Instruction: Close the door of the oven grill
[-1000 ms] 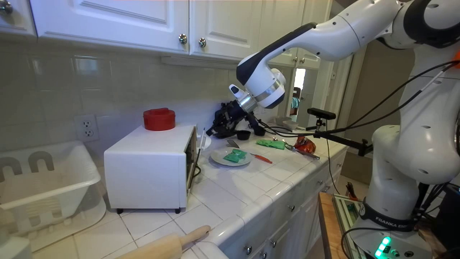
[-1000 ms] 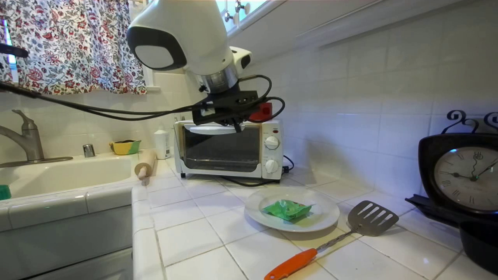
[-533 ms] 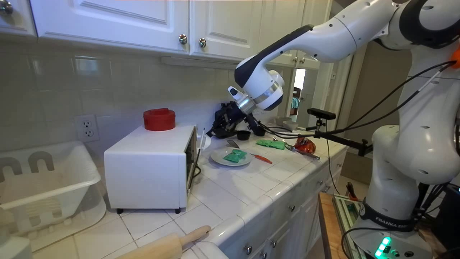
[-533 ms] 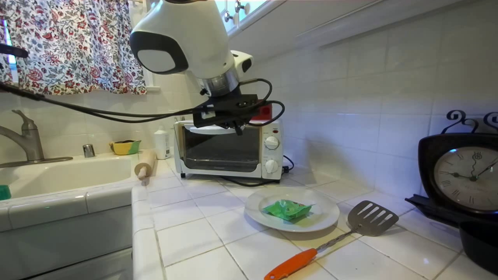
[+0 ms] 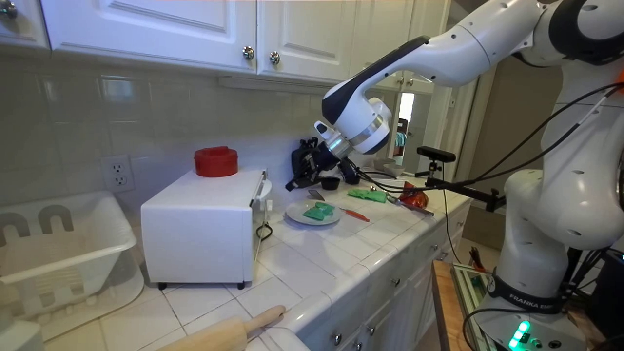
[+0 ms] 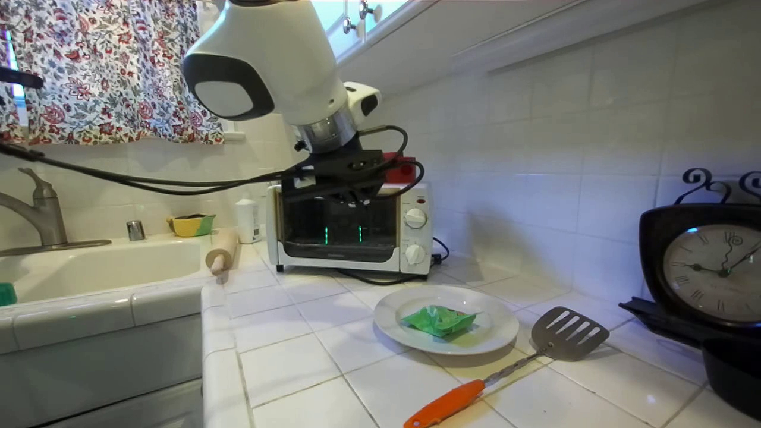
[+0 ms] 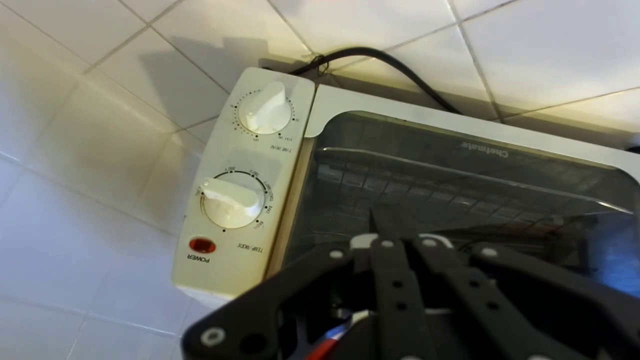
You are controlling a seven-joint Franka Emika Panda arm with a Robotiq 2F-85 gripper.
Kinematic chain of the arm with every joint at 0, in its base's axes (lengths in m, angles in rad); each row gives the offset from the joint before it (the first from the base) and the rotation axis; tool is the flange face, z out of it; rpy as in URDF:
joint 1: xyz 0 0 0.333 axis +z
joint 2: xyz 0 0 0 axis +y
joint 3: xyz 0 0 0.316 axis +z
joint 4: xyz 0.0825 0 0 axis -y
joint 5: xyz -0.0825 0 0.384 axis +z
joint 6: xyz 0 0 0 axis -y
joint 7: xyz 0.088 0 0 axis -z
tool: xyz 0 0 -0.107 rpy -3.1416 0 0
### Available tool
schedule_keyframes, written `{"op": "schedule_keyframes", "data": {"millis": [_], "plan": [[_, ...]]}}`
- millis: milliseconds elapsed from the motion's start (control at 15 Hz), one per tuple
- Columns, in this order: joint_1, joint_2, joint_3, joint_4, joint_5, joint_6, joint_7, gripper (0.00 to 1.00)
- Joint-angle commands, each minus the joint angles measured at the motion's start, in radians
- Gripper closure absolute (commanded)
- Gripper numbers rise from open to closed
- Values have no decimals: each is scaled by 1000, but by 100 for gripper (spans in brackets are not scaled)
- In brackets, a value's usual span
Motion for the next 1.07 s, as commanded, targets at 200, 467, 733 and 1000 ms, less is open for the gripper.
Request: {"op": "schedule_keyframes", "data": {"millis": [200, 467, 733, 1000], "plan": [[-5, -25, 76, -203, -223, 174, 423, 100], [-15, -49, 95, -380, -403, 256, 707, 100], [-87, 16, 140, -387, -478, 223, 817, 60], [-125, 10, 172, -378, -472, 214, 831, 32]]}}
